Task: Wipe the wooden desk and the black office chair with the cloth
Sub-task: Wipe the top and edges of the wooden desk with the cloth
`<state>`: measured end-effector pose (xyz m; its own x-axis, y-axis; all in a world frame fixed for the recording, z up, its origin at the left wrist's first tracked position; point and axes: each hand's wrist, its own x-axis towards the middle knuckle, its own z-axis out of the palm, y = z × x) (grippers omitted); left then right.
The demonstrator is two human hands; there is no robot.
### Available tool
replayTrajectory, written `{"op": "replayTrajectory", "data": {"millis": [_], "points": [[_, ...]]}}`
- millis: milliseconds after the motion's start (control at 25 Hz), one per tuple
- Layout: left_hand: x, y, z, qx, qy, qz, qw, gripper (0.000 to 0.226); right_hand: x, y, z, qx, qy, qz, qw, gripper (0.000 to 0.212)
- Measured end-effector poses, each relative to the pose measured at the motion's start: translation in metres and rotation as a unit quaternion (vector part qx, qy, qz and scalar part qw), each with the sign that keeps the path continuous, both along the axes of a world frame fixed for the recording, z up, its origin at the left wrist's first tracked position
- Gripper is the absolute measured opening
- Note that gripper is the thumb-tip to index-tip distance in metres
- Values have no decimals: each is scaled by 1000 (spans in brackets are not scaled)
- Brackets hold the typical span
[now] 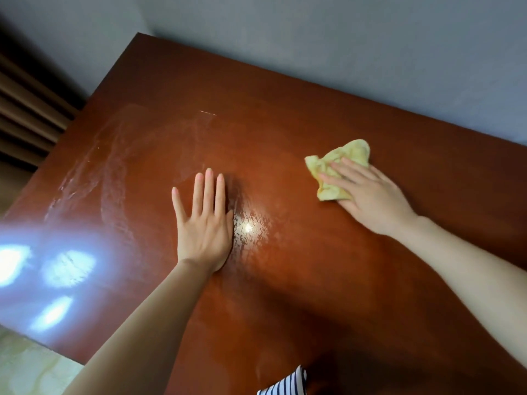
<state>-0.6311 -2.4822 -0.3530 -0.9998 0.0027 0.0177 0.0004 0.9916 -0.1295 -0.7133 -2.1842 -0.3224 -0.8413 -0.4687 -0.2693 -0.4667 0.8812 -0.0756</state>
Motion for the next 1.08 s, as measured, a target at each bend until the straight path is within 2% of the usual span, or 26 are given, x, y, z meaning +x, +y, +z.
{"op": "replayTrajectory", "data": {"millis": [200,440,800,960,1080], "points": [[-2,1,-1,14,-3,-12,1000,61,-47,27,-8,-12,19,-126,992,50],[-2,2,-5,38,3,-17,999,62,-123,-23,-17,-20,10,-210,977,49],[-3,6,-2,45,-13,-1,999,62,-181,-163,-14,-23,-2,-102,995,50],[-3,5,1,35,-14,15,999,60,-172,-219,-11,-24,-25,10,999,50],[-4,1,4,17,-13,14,1000,59,-153,-227,-12,-12,-41,81,996,49]]}}
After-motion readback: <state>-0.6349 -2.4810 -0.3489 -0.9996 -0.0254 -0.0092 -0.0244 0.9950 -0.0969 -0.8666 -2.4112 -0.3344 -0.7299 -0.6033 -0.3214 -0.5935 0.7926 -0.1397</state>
